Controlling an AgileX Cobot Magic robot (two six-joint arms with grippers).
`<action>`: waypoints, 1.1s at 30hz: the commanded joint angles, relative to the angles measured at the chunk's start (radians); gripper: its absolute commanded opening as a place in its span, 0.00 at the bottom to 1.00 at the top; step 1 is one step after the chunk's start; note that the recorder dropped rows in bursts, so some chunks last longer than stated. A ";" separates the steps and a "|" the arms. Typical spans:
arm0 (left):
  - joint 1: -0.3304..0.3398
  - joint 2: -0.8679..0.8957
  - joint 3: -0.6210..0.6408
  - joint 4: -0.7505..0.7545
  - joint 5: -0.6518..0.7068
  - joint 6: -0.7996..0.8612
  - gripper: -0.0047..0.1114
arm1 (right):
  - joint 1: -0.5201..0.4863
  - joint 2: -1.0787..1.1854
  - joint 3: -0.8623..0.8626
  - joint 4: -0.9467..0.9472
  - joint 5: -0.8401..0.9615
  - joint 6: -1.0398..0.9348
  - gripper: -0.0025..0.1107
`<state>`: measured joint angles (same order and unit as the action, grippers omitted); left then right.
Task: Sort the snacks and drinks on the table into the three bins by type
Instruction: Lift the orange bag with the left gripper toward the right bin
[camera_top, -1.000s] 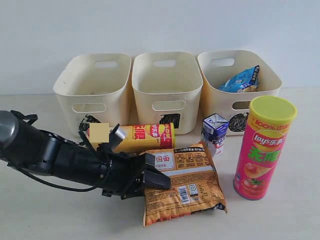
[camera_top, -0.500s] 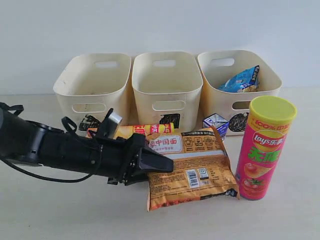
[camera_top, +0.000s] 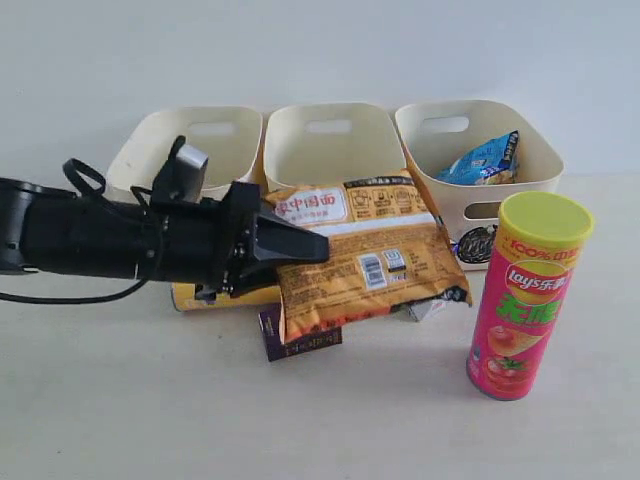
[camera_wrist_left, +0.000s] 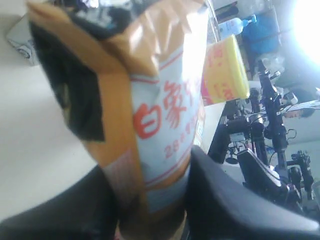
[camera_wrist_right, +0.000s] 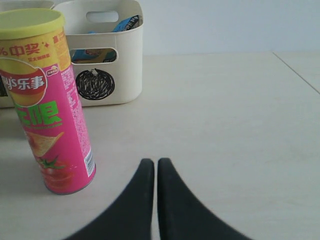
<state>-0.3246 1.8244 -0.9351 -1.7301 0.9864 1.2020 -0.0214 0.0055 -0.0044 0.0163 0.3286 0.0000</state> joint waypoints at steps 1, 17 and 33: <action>0.016 -0.045 -0.070 -0.014 0.001 -0.050 0.08 | 0.002 -0.006 0.004 -0.004 -0.006 0.000 0.02; 0.005 -0.006 -0.438 0.028 -0.204 -0.221 0.08 | 0.002 -0.006 0.004 -0.004 -0.006 0.000 0.02; -0.214 0.252 -0.838 0.100 -0.625 -0.169 0.08 | 0.002 -0.006 0.004 -0.004 -0.009 0.000 0.02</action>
<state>-0.5097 2.0489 -1.7275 -1.6417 0.4070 1.0174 -0.0214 0.0055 -0.0044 0.0163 0.3286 0.0000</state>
